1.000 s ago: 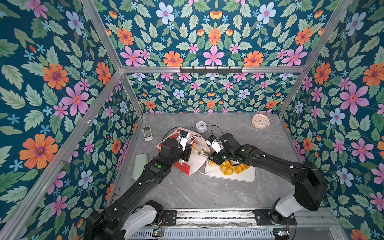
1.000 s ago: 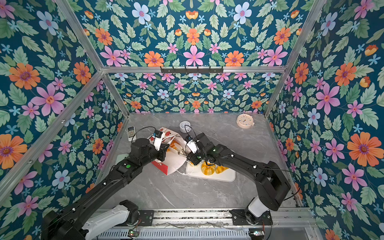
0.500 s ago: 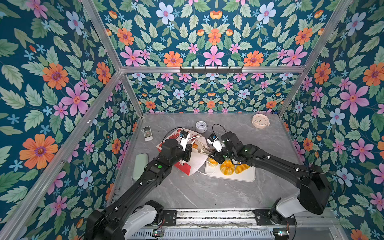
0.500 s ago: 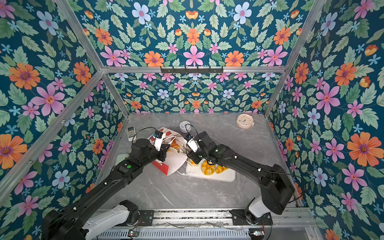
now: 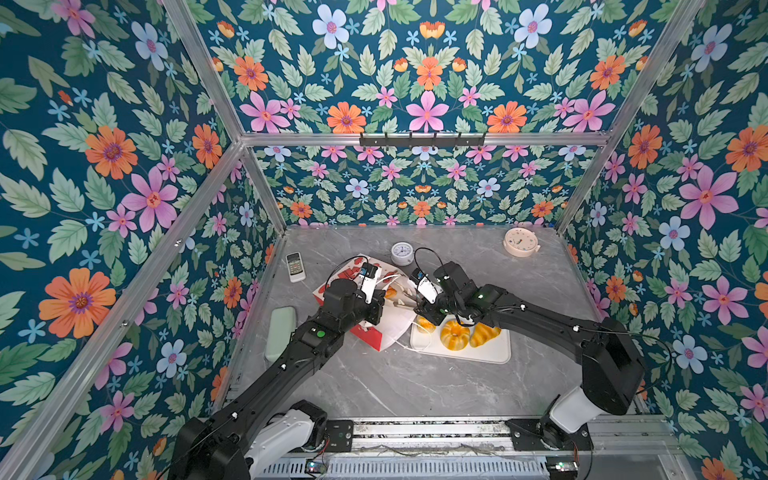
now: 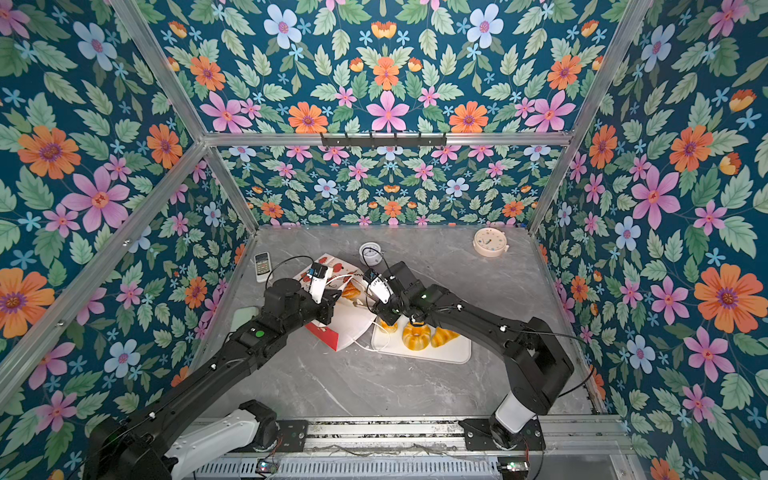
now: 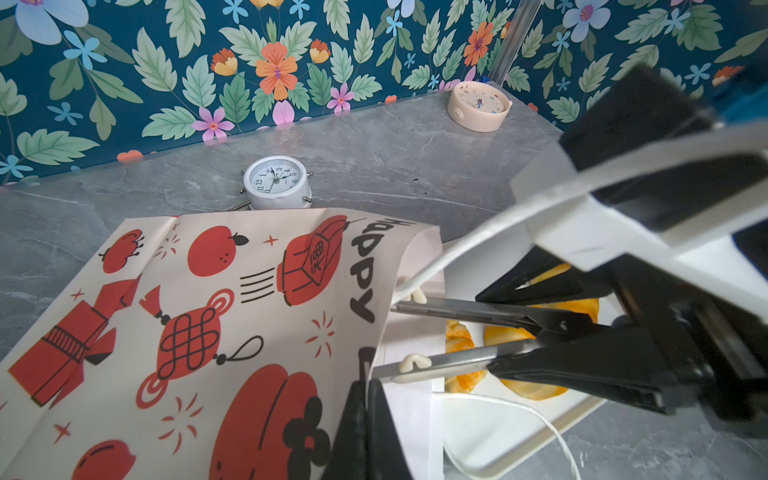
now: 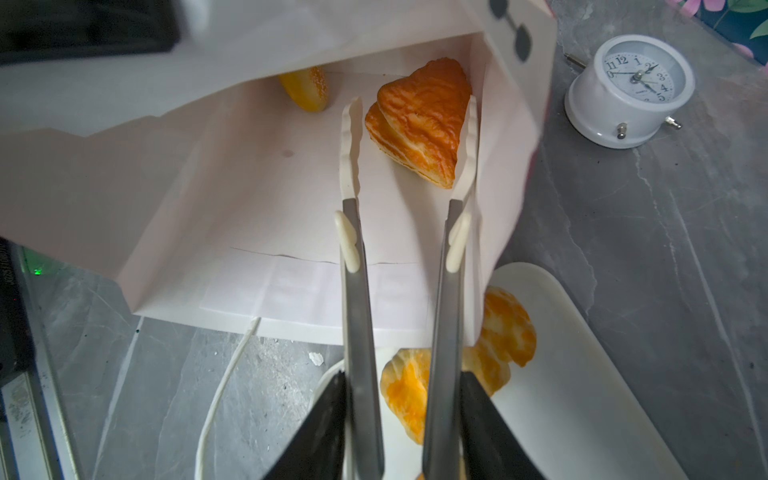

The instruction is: Take the fake bread out of the paper bag

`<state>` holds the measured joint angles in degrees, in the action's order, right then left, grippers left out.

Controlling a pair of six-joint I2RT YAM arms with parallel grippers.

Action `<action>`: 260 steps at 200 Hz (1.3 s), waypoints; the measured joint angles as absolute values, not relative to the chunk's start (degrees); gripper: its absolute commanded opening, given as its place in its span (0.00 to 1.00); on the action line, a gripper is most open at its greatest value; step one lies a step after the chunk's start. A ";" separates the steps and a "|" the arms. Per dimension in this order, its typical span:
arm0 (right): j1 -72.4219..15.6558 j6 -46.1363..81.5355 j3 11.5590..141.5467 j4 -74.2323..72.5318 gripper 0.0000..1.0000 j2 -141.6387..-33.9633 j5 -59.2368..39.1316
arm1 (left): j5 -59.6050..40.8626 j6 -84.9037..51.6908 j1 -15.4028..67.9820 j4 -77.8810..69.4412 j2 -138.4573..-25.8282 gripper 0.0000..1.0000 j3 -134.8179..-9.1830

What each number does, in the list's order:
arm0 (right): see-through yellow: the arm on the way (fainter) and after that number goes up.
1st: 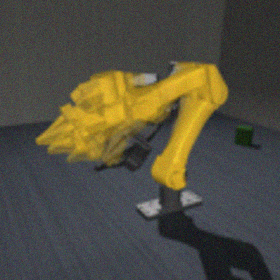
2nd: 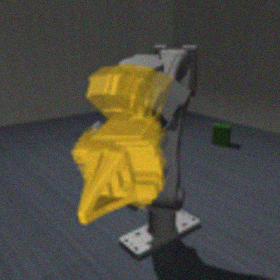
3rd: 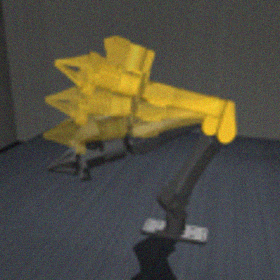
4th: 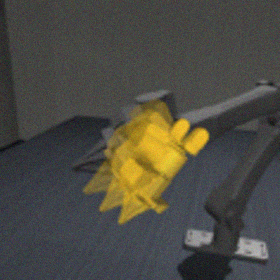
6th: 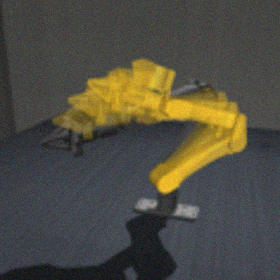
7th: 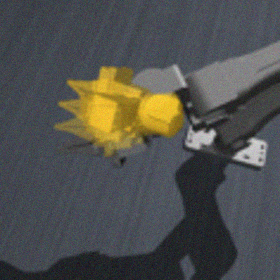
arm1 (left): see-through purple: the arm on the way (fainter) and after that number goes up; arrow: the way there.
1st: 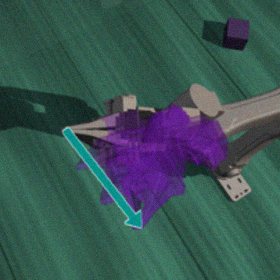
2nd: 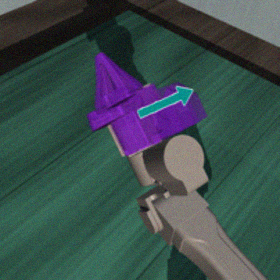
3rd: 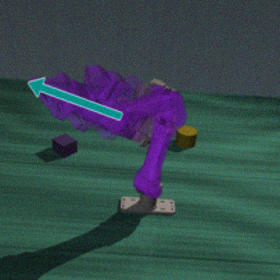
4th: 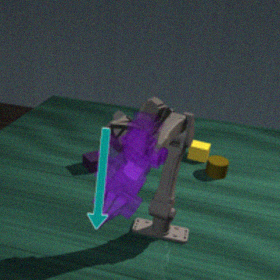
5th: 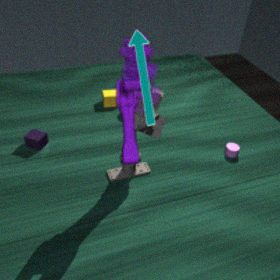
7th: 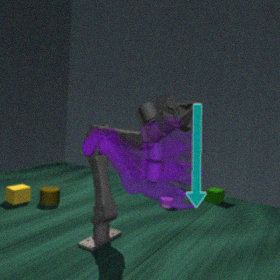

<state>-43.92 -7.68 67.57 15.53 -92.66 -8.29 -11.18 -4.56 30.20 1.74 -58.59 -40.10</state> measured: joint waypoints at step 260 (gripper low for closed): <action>-45.74 -8.38 66.76 21.23 0.38 -92.01 -6.90 | -11.79 -4.73 30.20 0.73 -58.98 0.00 -39.90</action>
<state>-45.74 -8.38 66.76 21.23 -92.01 -6.90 -11.79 -4.73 30.20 0.73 -58.98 -39.90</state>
